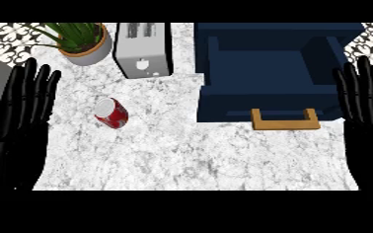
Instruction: Pick up the can, place it into the drawer and close the drawer
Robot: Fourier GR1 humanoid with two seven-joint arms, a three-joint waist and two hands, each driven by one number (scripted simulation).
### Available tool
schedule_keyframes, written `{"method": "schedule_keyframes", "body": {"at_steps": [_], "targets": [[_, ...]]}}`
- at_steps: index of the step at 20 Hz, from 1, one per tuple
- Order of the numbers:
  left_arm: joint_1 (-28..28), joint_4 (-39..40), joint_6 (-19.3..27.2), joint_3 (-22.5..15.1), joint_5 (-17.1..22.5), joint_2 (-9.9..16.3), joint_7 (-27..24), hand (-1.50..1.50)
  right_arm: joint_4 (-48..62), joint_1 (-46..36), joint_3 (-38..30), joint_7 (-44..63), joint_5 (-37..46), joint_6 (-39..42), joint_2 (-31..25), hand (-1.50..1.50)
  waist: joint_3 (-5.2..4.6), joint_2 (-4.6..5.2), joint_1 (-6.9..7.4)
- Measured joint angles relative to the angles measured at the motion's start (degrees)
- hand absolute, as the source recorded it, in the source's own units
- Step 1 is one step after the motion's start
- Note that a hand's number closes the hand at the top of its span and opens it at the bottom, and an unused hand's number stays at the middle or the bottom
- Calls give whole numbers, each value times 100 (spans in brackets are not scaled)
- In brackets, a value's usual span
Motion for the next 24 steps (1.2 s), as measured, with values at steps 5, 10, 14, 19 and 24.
{"method": "schedule_keyframes", "body": {"at_steps": [5,10,14,19,24], "targets": [[-241,455,-466,355,602,202,-185,-150,-44,-11,52,179,-92,73,16,-150,104,-64,58],[-117,850,-552,525,756,454,613,-150,77,464,-108,701,-10,-241,165,-150,138,-72,31],[-54,638,-507,557,812,559,1350,-150,-76,776,-362,1049,-142,-295,126,-150,147,-90,59],[83,224,-597,704,992,651,1917,-150,-192,1157,-755,1023,-445,-75,15,-150,150,-96,80],[297,-182,-775,992,1268,729,2222,-150,-205,1427,-1242,917,-946,302,-122,-150,148,-100,89]]}}
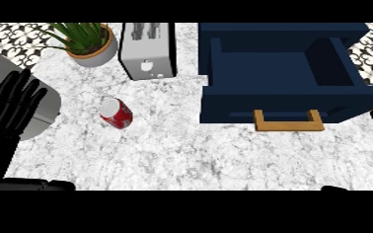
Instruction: Pick up the can, place it into the drawer and close the drawer
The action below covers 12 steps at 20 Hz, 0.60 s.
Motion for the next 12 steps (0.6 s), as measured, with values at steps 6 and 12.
{"method": "schedule_keyframes", "body": {"at_steps": [6,12], "targets": [[93,-172,-45,392,454,-33,340,-150,-61,390,-444,-203,-403,424,-26,-150,1,-1,-6],[-226,-35,222,604,969,-142,840,-150,60,575,-725,-402,-623,737,-20,-150,2,3,-16]]}}
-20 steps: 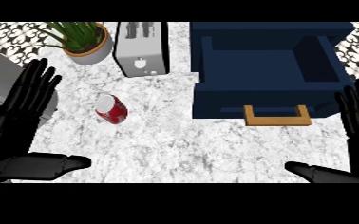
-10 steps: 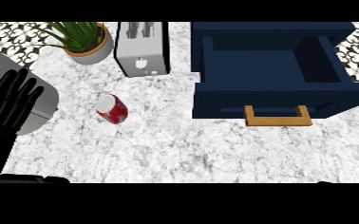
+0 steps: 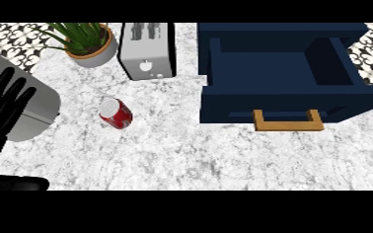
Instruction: Pick up the can, place it into the drawer and close the drawer
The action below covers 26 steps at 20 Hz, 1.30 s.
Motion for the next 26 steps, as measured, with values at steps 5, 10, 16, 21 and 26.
{"method": "schedule_keyframes", "body": {"at_steps": [5,10,16,21,26], "targets": [[-65,262,32,8,186,-171,17,-150,-111,313,-295,-108,-304,379,22,-150,-2,-1,-9],[-312,662,151,-126,121,-320,-9,-150,-91,387,-693,-58,-613,687,-83,-150,-2,2,-15],[-674,1407,258,-309,-171,-501,-313,-150,-84,418,-979,9,-810,939,-66,-150,-3,5,-22],[-730,2060,190,-438,-465,-618,-864,-150,-217,517,-1156,97,-893,1109,69,-150,-3,5,-21],[-815,2596,209,-527,-707,-669,-1206,-150,-234,440,-1212,172,-804,1226,213,-150,-2,5,-12]]}}
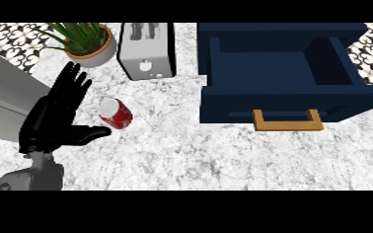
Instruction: Pick up the can, place it into the drawer and close the drawer
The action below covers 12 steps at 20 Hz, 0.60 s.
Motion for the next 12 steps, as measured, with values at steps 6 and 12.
{"method": "schedule_keyframes", "body": {"at_steps": [6,12], "targets": [[27,866,-96,63,-226,-22,-779,-150,140,-52,-231,-39,-70,237,3,-150,-1,1,-1],[40,1569,-12,139,-416,-77,-1482,-150,8,-116,-367,154,-146,293,77,-150,-1,1,3]]}}
